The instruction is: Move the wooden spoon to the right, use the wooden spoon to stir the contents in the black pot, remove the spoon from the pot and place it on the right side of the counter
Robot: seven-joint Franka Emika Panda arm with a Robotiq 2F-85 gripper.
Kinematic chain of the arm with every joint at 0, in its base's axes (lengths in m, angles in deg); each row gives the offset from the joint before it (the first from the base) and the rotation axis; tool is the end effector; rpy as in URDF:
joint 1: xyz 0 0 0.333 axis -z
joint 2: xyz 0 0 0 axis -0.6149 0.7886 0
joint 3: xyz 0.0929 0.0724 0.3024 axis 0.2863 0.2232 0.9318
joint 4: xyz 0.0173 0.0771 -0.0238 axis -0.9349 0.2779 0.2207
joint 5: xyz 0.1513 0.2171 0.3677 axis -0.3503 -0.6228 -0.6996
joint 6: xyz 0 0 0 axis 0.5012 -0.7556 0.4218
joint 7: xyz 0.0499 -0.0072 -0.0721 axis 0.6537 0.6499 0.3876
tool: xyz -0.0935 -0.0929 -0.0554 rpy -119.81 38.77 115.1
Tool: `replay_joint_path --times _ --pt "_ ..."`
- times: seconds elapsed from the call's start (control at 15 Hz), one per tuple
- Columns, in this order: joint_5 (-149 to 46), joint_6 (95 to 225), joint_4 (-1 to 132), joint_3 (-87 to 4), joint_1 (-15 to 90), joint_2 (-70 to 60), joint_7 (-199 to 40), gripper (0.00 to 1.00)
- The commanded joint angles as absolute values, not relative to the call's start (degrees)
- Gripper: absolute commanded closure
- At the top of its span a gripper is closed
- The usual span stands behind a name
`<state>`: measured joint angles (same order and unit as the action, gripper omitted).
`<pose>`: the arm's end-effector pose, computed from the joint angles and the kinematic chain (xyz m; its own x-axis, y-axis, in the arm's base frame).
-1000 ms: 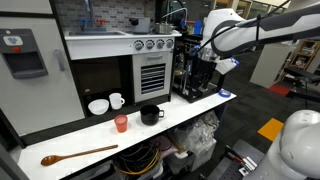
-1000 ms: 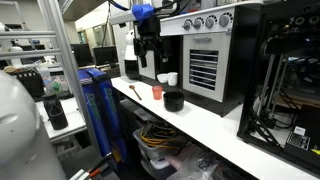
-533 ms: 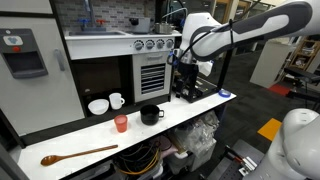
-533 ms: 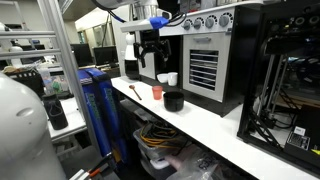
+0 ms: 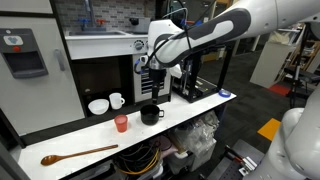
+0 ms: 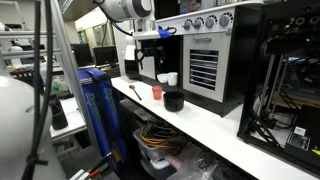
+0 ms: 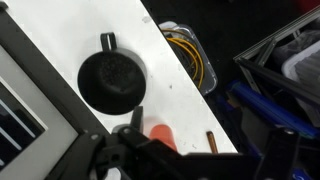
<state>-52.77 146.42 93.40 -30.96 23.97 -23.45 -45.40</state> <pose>0.5600 0.2071 0.3842 0.6393 0.7682 0.0332 0.7668 -0.6401 0.0477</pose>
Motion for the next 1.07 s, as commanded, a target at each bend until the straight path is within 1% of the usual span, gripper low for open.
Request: replay_joint_path --times 0.0,0.6,0.8,1.0 --pt "-51.7 144.3 83.2 -28.0 24.3 -13.8 -41.2 0.00" --pt "-48.5 139.9 65.1 -21.5 22.4 2.0 -36.6 0.00" --pt "-47.2 138.9 61.1 -20.2 20.6 5.5 -36.6 0.00" --pt "-46.0 140.8 59.1 -19.9 18.6 8.2 -38.5 0.00"
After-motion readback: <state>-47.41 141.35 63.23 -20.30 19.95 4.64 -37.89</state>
